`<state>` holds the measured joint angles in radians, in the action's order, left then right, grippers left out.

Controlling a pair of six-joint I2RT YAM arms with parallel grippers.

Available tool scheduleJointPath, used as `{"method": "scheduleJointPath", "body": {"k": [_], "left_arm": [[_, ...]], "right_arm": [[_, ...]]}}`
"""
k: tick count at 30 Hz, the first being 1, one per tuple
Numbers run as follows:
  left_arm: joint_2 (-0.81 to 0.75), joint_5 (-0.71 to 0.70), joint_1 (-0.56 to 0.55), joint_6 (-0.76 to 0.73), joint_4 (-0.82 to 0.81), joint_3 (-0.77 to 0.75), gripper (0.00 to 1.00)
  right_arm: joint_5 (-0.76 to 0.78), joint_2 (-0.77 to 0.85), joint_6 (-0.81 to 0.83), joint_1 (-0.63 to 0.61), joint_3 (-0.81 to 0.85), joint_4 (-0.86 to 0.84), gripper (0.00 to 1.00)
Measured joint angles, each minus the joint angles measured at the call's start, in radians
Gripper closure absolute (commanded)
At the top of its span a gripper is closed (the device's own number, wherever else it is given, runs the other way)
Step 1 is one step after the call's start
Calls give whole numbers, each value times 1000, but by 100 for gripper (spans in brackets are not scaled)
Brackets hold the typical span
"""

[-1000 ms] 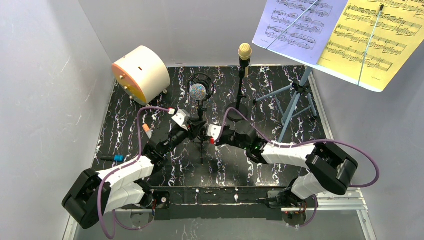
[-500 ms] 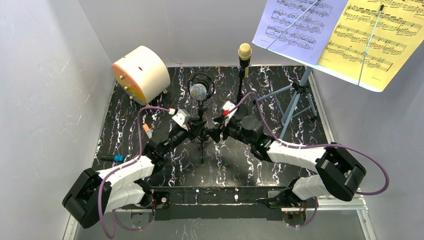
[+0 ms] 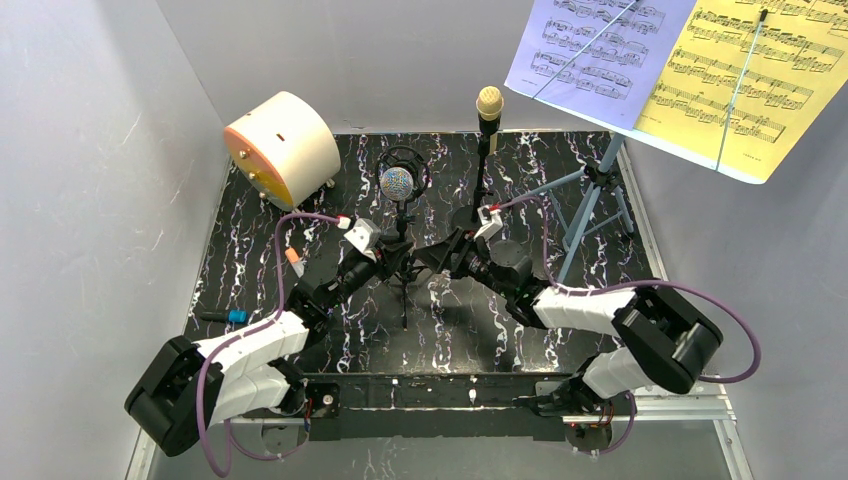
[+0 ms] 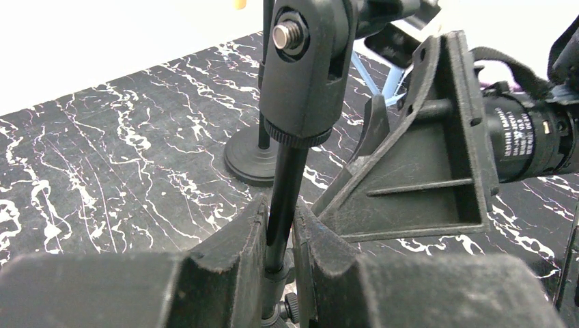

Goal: Pack up the instrument practice props
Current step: Unscrew the knob on the microphone stand.

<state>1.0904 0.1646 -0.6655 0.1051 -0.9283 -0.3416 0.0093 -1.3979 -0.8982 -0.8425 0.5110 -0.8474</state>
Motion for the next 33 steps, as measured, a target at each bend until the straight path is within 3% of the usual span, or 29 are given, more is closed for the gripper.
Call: {"method": "scheduleJointPath", "body": {"k": [12, 33], "left_arm": [[2, 0, 0, 0, -3, -1, 100], [6, 0, 0, 0, -7, -2, 100]], "right_arm": [[-47, -99, -280, 0, -14, -111, 44], [-102, -182, -378, 0, -18, -256, 62]]}}
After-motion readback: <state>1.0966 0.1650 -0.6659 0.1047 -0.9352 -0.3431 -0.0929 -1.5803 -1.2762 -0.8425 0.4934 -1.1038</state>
